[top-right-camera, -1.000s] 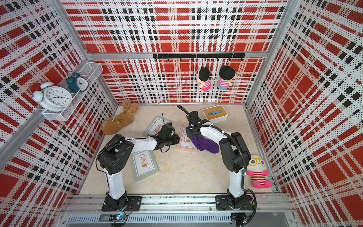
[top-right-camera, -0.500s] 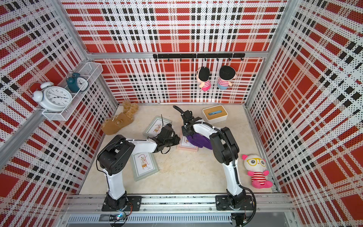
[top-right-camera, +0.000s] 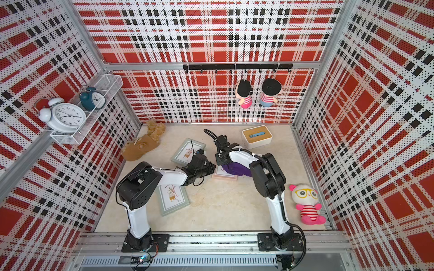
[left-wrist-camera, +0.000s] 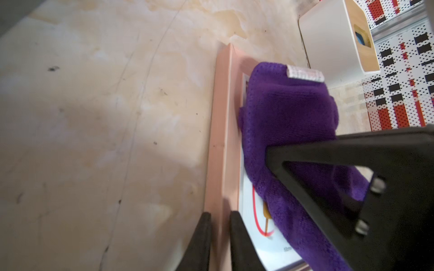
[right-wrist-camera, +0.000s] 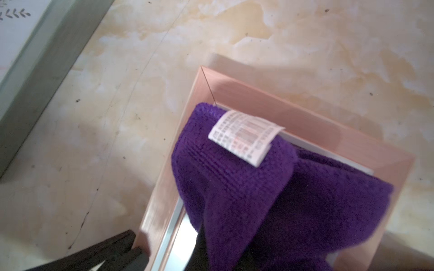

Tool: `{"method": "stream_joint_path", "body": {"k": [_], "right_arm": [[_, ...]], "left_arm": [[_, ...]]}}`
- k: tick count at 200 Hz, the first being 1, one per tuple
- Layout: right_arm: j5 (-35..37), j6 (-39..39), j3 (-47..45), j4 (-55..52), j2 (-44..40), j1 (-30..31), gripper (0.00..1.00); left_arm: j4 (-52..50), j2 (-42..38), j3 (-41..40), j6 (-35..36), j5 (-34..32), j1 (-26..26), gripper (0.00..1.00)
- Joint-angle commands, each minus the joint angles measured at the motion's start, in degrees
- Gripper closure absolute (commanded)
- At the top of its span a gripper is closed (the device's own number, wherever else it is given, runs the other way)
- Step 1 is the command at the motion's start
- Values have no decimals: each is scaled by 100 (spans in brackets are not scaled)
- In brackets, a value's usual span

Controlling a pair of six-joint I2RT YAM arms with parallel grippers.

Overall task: Wipe the picture frame with a cloth
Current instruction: Wipe the dirt from the picture frame.

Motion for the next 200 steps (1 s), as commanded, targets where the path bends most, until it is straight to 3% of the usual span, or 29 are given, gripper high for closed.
{"method": "stream_joint_path", "body": {"k": [1, 37, 64, 90, 121, 141, 170, 186, 200], "right_arm": [[322, 196, 396, -444, 388, -35, 100], [977, 306, 936, -607, 634, -169, 100], [1053, 316, 415, -583, 312, -163, 100], [586, 164, 150, -383, 207, -18, 100], [-164, 142, 543, -268, 464, 79, 100], [260, 227, 604, -278, 452, -36, 100], [1444, 366, 399, -686, 263, -225, 100], [1631, 292, 100, -606, 90, -231, 100], [1314, 162, -45, -426, -4, -224, 100]], "left_arm": [[-976, 249, -306, -80, 376, -236, 82], [-996, 214, -359, -117, 332, -236, 82], [-968, 207, -389, -167, 343, -245, 82], [-968, 218, -382, -168, 382, -253, 82], [-976, 214, -358, -166, 407, -248, 82], [-976, 203, -373, -168, 405, -246, 82], [-985, 195, -393, -192, 401, -250, 83], [-955, 170, -397, -179, 415, -261, 83], [-929, 160, -385, -177, 427, -284, 82]]}}
